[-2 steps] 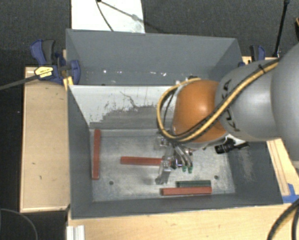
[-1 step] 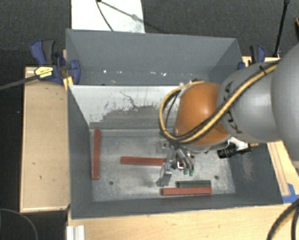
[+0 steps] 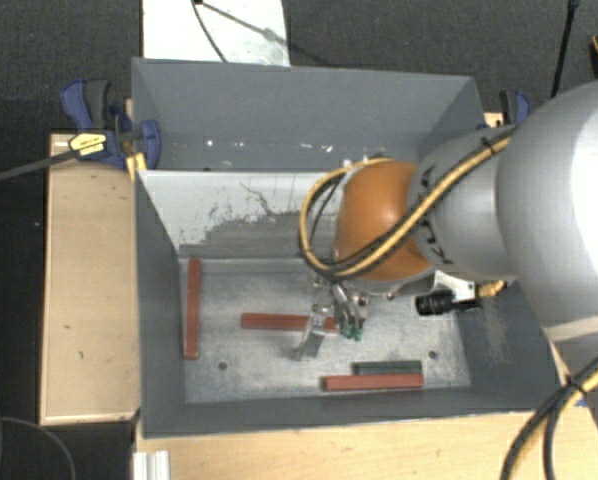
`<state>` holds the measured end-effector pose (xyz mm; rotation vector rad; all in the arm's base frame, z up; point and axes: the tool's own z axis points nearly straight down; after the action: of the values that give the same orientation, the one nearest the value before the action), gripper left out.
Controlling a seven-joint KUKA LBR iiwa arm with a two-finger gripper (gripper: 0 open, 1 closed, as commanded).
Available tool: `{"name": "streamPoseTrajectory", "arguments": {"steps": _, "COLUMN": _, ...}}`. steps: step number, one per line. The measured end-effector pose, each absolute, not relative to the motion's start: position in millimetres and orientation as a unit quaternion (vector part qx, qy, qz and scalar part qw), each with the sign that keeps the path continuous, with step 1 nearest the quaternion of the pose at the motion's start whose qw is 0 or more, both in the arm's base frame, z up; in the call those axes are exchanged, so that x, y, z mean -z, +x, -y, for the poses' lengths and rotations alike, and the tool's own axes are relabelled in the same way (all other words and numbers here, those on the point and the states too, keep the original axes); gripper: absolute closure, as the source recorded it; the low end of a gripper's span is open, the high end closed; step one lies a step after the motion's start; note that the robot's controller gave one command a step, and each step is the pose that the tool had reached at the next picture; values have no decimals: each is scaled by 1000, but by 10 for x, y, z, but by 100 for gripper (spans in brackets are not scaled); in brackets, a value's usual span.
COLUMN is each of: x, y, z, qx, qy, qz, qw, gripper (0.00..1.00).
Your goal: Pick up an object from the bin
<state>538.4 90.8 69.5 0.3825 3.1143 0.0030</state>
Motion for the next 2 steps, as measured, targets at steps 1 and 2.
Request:
{"name": "streamPoseTrajectory", "arguments": {"steps": 1, "x": -698, "y": 5393, "z": -910, "qx": -1, "qy": 123, "qz": -992, "qw": 3, "gripper": 0}}
{"name": "streamPoseTrajectory", "arguments": {"steps": 2, "x": -700, "y": 5392, "z": -912, "qx": -2, "qy": 125, "qz": -992, "qw": 3, "gripper": 100}}
